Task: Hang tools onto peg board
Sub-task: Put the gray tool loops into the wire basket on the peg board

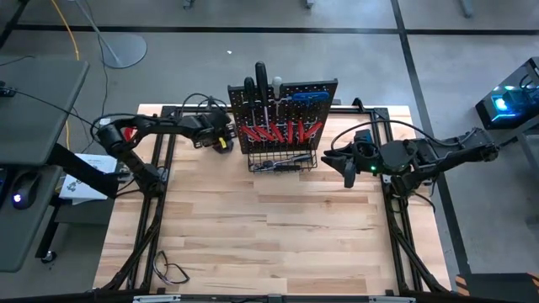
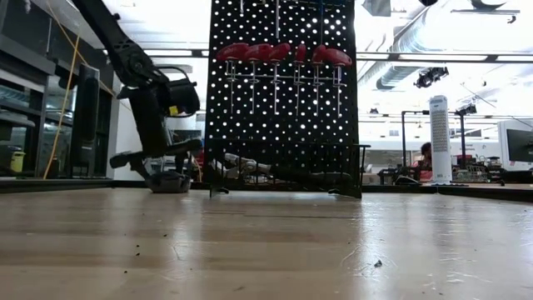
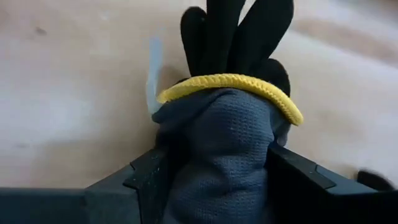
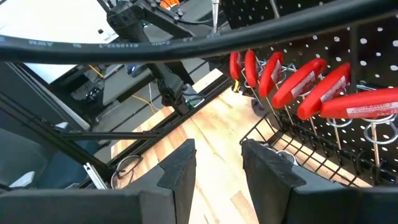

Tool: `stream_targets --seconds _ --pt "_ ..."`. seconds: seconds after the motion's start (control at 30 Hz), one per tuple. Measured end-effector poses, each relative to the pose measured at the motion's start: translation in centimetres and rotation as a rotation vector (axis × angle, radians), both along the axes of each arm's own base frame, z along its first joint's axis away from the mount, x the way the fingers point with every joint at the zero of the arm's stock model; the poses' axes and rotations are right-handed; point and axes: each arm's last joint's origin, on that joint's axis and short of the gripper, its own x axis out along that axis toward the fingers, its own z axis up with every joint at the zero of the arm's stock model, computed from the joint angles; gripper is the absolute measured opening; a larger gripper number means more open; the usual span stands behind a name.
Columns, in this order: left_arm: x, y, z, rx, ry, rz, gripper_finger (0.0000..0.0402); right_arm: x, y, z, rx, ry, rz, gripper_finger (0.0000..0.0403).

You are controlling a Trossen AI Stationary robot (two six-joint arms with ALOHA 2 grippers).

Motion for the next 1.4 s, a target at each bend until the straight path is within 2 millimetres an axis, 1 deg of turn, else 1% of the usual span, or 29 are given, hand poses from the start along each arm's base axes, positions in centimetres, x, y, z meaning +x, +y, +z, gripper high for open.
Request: stream_targets --seconds 0.07,0.13,0.2,0.27,0.3,0.37,0.4,0.53,0.67,0.87,0.97,1.07,1.17,1.3,1.4 --pt "0.4 -0.5 -0.8 -0.054 0.019 -0.032 0.0218 0.0 0.0 0.0 0.004 0.001 -0.001 0.0124" --pt "0.9 -1.1 -1.2 -0.072 0.044 -0.091 0.0213 0.0 0.0 0.0 0.015 -0.001 -0.004 0.0124" --pt "1.4 -1.8 -1.4 -0.071 0.068 -0.171 0.0197 0.0 0.0 0.0 0.016 -0.001 -0.005 0.0124" --pt "1.9 -2.7 -1.4 -0.073 0.09 -0.256 0.016 0.0 0.0 0.0 0.016 -0.001 -0.004 0.0124" --pt "2.1 -3.3 -1.3 -0.082 0.092 -0.299 0.0135 0.0 0.0 0.0 0.016 -0.001 -0.004 0.0124" --pt "2.4 -4.4 -1.1 -0.102 0.102 -0.401 0.0069 0.0 0.0 0.0 0.015 -0.001 -0.005 0.0124" --pt "2.5 -4.9 -0.9 -0.103 0.113 -0.449 0.0045 0.0 0.0 0.0 0.015 -0.001 -0.004 0.0124" --pt "2.3 -6.8 -0.4 -0.095 0.21 -0.544 0.0041 0.0 0.0 0.0 0.013 -0.001 -0.004 0.0124" --pt "1.1 -8.1 0.3 -0.07 0.344 -0.591 0.0041 0.0 0.0 0.0 0.01 -0.002 -0.014 0.0124" --pt "-0.9 -8.8 2.6 -0.02 0.425 -0.585 0.0041 0.0 0.0 0.0 0.012 -0.005 -0.017 0.0124" --pt "-1.4 -9.7 4.3 0.027 0.41 -0.65 0.0041 0.0 0.0 0.2 0.015 -0.021 -0.017 0.0124" --pt "-1.8 -11.5 5.9 0.084 0.361 -0.718 0.0041 0.1 0.0 0.3 0.007 -0.036 -0.013 0.0124" --pt "-2.1 -14.0 7.7 0.151 0.253 -0.769 0.004 0.1 0.0 0.5 -0.008 -0.047 -0.007 0.0124" --pt "-2.8 -18.1 9.3 0.203 0.117 -0.904 0.004 0.1 0.0 0.5 -0.013 -0.049 -0.006 0.0124" --pt "-3.2 -21.3 9.6 0.221 0.064 -1.008 0.004 0.1 0.0 0.5 -0.014 -0.05 -0.007 0.0124"
